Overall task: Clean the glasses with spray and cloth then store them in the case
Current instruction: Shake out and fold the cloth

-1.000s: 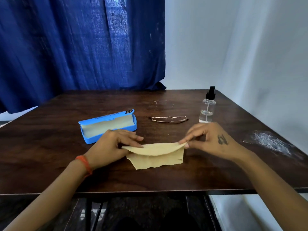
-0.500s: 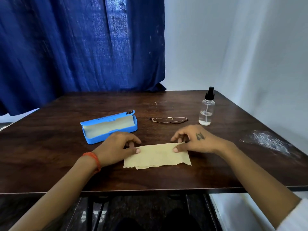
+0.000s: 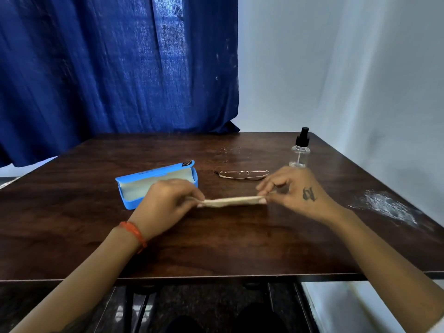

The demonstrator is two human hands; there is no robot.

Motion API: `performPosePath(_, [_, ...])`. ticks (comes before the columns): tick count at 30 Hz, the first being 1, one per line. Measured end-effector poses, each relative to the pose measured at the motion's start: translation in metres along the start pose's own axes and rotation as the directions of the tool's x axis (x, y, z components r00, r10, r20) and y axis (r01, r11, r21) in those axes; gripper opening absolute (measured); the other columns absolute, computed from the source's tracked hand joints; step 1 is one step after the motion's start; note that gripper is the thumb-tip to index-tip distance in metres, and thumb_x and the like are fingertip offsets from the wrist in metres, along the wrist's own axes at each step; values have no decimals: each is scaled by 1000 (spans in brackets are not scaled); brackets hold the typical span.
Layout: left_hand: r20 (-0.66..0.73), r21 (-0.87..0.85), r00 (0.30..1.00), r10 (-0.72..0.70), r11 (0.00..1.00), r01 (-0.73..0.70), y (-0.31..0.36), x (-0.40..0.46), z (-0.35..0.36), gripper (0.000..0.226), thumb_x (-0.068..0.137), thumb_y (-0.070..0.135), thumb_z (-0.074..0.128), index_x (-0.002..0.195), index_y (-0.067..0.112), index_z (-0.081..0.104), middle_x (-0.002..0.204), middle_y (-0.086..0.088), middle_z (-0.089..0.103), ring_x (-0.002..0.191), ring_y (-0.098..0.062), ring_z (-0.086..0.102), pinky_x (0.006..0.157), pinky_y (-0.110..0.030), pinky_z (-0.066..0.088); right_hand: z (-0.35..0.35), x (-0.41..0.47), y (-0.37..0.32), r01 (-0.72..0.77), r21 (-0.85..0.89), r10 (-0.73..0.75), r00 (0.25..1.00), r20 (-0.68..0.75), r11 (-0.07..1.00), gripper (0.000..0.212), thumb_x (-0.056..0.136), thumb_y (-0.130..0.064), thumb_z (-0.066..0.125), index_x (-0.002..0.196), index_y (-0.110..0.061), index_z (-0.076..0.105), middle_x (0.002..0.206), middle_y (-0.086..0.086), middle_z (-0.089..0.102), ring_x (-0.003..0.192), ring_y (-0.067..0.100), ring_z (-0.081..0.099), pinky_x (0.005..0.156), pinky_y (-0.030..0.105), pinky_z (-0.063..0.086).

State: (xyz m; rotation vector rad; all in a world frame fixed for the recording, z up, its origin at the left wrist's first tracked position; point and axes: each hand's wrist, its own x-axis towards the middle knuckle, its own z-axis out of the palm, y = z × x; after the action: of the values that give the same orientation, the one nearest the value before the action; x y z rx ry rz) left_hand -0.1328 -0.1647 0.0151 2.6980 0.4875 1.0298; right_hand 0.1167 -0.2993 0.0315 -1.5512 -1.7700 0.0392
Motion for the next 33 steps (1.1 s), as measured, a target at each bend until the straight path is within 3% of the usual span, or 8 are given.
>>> performPosePath(2, [111,-28,993,-27,999,30,0,-10,3,8,71,20,69,77,25,71,77,10,71,69,4,60,64,-11,45,1,-10,1,-83,52,73,983,167,995,20,67,-10,81,73,-28,75,79,-10,73,78,5,66,73,23,52])
performPosePath(5, [193,-82,979,-67,993,84,4,-15,3,12,71,16,76,79,25,73,77,13,72,73,1,62,64,-13,47,0,-15,0,-147,35,129,941,313,989,17,69,-12,80,76,-26,75,77,-7,74,73,2,65,69,14,48])
performPosePath(9, [227,-282,932,-281,897,340,10,-8,1,9,74,15,74,81,20,73,72,4,72,52,-7,61,59,-16,50,-4,-7,-1,-209,102,170,938,301,973,8,76,-13,75,82,-19,76,77,1,73,64,-1,57,59,9,41])
performPosePath(13, [231,-288,877,-421,832,475,6,3,6,9,78,14,70,84,19,72,75,-3,72,45,-5,57,53,-12,47,2,8,5,-286,103,251,932,260,953,5,78,-14,73,83,-14,73,71,6,67,59,3,56,53,12,44])
performPosePath(17, [108,-14,921,-373,926,377,3,6,15,14,78,17,70,91,21,70,85,2,69,63,-2,58,65,-11,44,12,14,15,-335,42,317,921,227,941,6,75,-16,76,76,-13,71,63,-2,63,56,9,58,51,17,46])
performPosePath(21, [-41,143,973,-227,963,231,6,4,18,19,79,15,68,98,15,69,97,-2,67,85,-18,58,79,-25,42,17,11,22,-297,-37,299,938,176,954,11,73,-22,78,81,-20,71,74,-7,67,69,6,62,59,11,44])
performPosePath(27, [291,218,925,-245,958,185,3,8,23,41,91,34,51,130,21,49,124,-1,55,115,-19,43,101,-27,30,20,12,19,-307,-49,308,911,273,951,36,70,-32,79,102,-21,68,87,-8,65,76,6,61,67,16,46])
performPosePath(33, [362,152,878,-313,949,276,8,14,20,17,85,34,61,99,26,61,85,9,52,90,-11,45,69,-16,32,15,23,12,-398,-37,369,807,461,917,16,68,-22,82,76,-22,68,65,-7,57,60,4,51,55,15,36])
